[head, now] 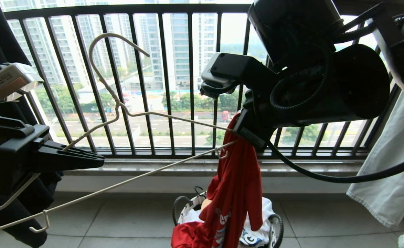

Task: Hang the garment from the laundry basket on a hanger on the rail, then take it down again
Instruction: Hang the clothes on the clothes rack

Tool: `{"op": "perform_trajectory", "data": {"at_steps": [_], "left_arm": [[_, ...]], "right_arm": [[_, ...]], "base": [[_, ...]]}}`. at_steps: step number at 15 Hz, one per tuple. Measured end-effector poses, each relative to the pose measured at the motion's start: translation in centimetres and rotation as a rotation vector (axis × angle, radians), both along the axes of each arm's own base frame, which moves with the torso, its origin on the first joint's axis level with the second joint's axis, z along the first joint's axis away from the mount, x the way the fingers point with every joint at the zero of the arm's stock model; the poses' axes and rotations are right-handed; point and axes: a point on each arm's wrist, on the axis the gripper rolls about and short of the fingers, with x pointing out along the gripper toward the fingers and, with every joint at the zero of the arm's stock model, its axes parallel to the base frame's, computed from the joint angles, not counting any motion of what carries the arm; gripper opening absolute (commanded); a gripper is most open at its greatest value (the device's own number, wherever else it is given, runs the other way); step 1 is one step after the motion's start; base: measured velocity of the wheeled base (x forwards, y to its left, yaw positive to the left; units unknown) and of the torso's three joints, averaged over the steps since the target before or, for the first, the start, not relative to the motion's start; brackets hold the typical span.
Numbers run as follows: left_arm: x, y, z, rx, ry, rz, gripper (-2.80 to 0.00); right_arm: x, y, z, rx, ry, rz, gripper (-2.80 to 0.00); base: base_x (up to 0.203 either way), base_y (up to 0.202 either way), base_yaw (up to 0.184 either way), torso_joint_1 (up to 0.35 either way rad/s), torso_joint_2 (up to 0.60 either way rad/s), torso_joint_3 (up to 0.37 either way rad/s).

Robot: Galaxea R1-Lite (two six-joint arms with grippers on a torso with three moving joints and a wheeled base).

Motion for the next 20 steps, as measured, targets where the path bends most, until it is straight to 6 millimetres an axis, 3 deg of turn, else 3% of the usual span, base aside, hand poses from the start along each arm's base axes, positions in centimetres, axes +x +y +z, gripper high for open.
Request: {"op": "perform_trajectory", "data": {"at_steps": [13,20], "left_arm": [[2.4,0.5,-2.0,-0.073,-0.023,-0.039,-2.8],[3.6,-0.1,-3.4,-0.074,0.002,-0.068,-2.8]], "right_arm": [[-1.6,0.0,1.4,0.102,-0.003,0.099,-2.8],[-1.8,1.6,1.9,0.159,-0.062,0.144,-2.8]], "base": [[0.0,0.0,0.0,0.0,0.0,0.0],[0.0,0.0,0.0,0.0,0.0,0.0]]}}
